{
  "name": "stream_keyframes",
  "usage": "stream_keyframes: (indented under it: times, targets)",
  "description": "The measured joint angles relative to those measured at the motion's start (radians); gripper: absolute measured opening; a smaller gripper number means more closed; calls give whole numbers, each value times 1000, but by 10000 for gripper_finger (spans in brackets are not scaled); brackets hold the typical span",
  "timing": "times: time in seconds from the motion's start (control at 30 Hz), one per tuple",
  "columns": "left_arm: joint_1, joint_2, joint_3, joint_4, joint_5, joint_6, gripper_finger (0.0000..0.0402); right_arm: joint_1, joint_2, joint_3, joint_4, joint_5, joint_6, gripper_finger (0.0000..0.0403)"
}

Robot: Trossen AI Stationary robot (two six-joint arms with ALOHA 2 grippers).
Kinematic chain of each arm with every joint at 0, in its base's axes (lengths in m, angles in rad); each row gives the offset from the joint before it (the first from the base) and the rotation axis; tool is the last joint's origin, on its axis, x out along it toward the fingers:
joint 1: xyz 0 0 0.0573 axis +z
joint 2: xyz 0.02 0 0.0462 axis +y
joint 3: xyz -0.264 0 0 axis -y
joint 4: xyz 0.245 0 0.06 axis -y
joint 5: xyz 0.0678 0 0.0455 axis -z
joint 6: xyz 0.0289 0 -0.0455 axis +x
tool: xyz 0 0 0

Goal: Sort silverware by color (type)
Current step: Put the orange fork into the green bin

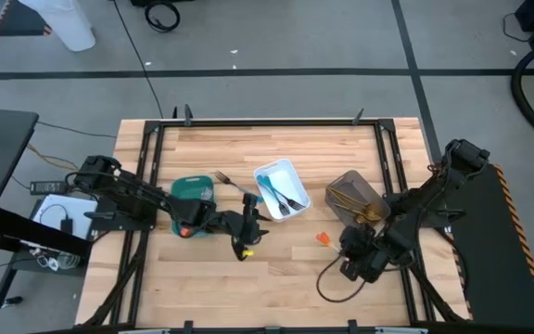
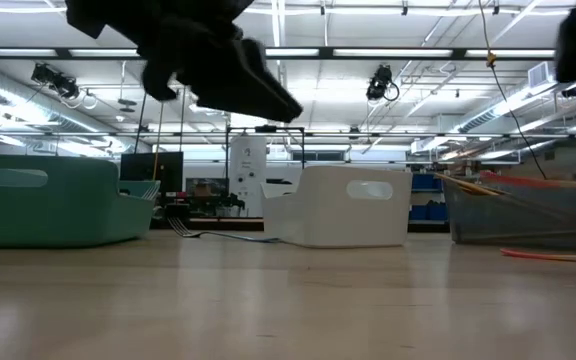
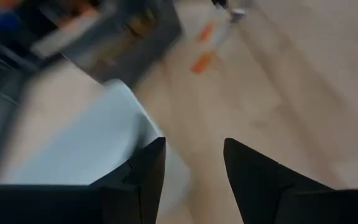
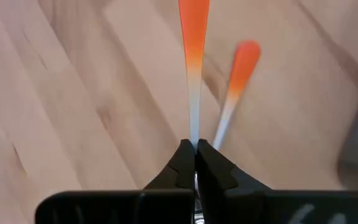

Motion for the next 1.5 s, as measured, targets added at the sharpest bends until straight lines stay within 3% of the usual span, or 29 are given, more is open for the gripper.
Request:
stream_keyframes:
  times: [0.1,0.33,0.5,0.67,1.1,1.5]
  targets:
    - [-23,7,0,36,-92,144,172,-57,-1,0,60,-1,-57,4]
    - [-51,15,0,63,-158,397,173,-196,-1,0,242,-67,-236,5]
    - [-80,25,0,117,-170,532,197,-278,-1,0,354,-122,-344,5]
    - [-82,36,2,157,-167,535,223,-344,9,1,412,-184,-407,6]
    - [-85,200,218,17,-166,536,211,-449,39,2,523,-299,-513,6]
    - [-86,325,345,-44,-309,723,207,-490,39,1,653,-400,-550,6]
